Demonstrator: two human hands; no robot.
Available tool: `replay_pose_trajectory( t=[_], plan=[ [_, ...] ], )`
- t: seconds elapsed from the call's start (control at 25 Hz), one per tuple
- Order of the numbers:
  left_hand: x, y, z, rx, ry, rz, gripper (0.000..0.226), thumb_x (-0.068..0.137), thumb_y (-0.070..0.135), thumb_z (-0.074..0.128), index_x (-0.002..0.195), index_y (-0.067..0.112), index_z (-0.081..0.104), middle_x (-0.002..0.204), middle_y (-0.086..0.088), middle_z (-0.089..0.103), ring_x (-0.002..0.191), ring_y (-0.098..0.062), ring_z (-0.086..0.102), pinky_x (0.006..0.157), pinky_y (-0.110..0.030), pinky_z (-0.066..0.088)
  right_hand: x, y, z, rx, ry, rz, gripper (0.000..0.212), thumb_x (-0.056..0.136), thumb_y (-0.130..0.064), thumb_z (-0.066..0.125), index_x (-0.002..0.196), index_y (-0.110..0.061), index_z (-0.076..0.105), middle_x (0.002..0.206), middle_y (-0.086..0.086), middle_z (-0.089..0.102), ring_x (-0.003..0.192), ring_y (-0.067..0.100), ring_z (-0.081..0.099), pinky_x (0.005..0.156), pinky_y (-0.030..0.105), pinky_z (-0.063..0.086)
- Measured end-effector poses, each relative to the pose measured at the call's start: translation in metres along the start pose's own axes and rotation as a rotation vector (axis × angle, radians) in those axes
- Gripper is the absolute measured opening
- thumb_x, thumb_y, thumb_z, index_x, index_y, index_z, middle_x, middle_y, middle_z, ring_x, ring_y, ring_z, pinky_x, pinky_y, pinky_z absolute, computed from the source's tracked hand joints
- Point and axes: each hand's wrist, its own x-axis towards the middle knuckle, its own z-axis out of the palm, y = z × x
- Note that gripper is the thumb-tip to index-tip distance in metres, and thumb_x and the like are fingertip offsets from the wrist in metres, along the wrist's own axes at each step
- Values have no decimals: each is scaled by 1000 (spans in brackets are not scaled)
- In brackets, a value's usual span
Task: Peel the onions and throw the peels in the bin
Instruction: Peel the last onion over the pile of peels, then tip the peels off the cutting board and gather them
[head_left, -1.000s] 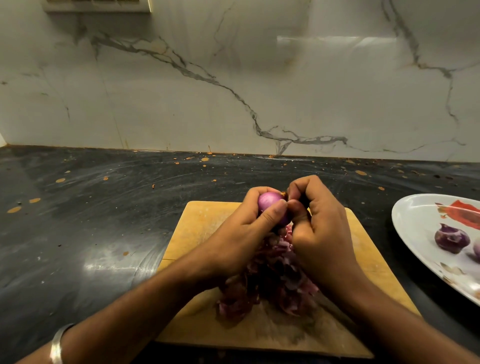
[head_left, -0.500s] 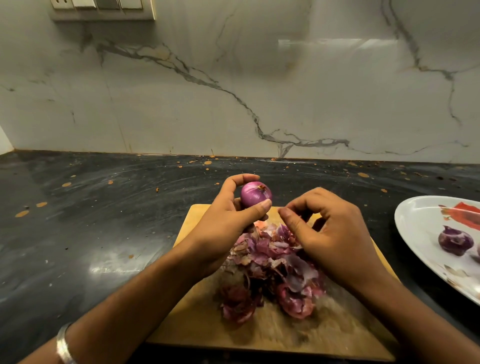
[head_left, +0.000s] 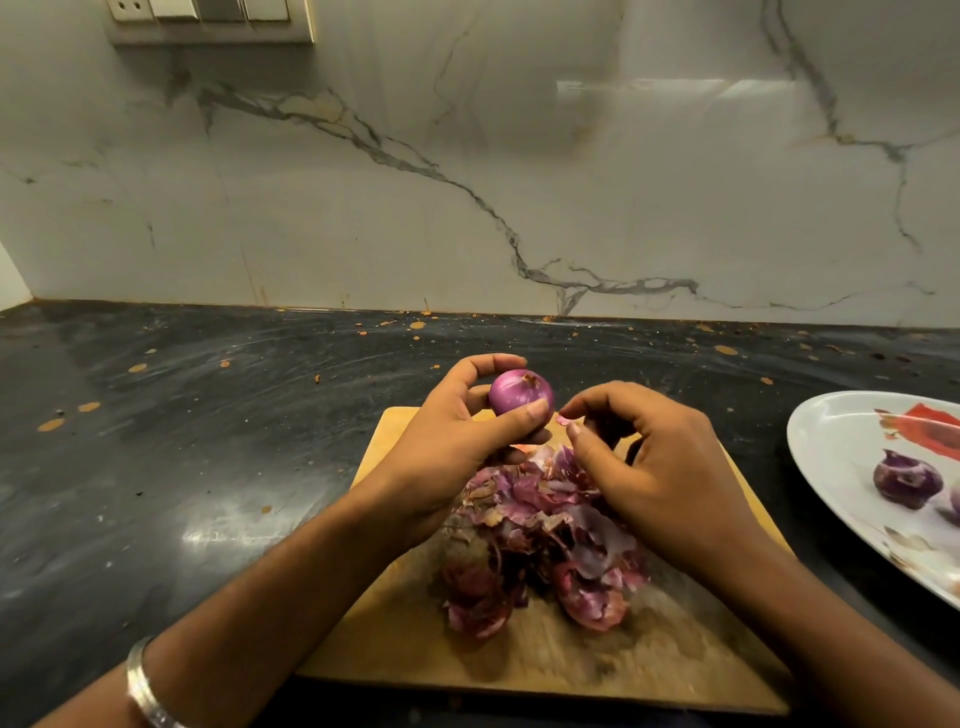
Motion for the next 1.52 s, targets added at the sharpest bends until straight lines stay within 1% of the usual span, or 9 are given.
replay_pose_trajectory(
  t=[0.12, 0.24, 0.36, 0.52, 0.72, 0.92, 1.16, 1.32, 1.52],
  plan=[
    [1, -2, 0, 20, -14, 9, 56, 74, 23, 75, 125, 19, 54, 102, -9, 74, 85, -24, 74, 61, -23, 55, 2, 3, 0, 18, 5, 29, 38, 86, -29, 75, 122, -28, 61, 94, -14, 62, 84, 4, 62, 65, 16, 49],
    [1, -2, 0, 22, -40, 13, 51, 77, 28, 72, 123, 14, 53, 103, -9, 75, 73, -14, 71, 57, -21, 54, 4, 3, 1, 48, -59, 26, 58, 81, -38, 76, 134, -30, 55, 109, -15, 62, 93, 3, 63, 71, 20, 53],
    [0, -2, -2, -1, -104, -4, 46, 81, 25, 72, 124, 12, 58, 116, -13, 70, 88, -20, 73, 68, -25, 60, 4, 3, 1, 108, -70, 17, 54, 81, -32, 79, 131, -25, 60, 111, -13, 66, 93, 3, 66, 73, 27, 58],
    [0, 4, -2, -37, -188, -52, 39, 92, 9, 63, 130, 11, 58, 120, -14, 69, 104, -29, 70, 81, -36, 61, 6, 5, -1, 158, -38, 37, 49, 84, -24, 78, 130, -21, 61, 111, -7, 66, 93, 4, 66, 76, 25, 58],
    [-7, 16, 12, 137, -90, 2, 35, 93, 9, 63, 128, 14, 56, 116, -11, 69, 94, -22, 71, 72, -32, 57, 6, -1, -8, 172, -58, 93, 49, 88, -19, 75, 134, -17, 58, 117, 1, 66, 100, 11, 66, 87, 32, 58],
    [7, 35, 39, 280, -115, -10, 32, 91, 14, 67, 122, 17, 58, 109, -8, 72, 96, -24, 71, 74, -32, 55, 9, 1, -41, 195, -27, 180, 48, 88, -19, 74, 134, -20, 58, 118, -3, 69, 105, 7, 65, 93, 30, 56],
    [28, 33, 110, 364, -258, 9, 33, 91, 17, 68, 123, 14, 56, 102, -9, 73, 93, -21, 71, 73, -29, 58, -10, 29, -109, 17, 18, 240, 45, 90, -22, 73, 133, -20, 59, 119, -1, 69, 105, 9, 64, 91, 22, 53],
    [39, 21, 167, 417, -344, 10, 37, 93, 17, 68, 126, 9, 55, 111, -12, 69, 95, -22, 71, 76, -28, 59, -33, 52, -156, -171, 22, 301, 44, 91, -30, 71, 133, -21, 59, 114, -6, 69, 94, 5, 64, 74, 9, 46],
    [42, -8, 215, 519, -463, -29, 36, 92, 16, 69, 125, 8, 57, 107, -10, 70, 89, -19, 73, 71, -24, 59, -63, 73, -194, -371, -87, 399, 44, 87, -40, 73, 126, -23, 63, 109, -5, 72, 98, 12, 66, 87, 34, 54]
  ],
)
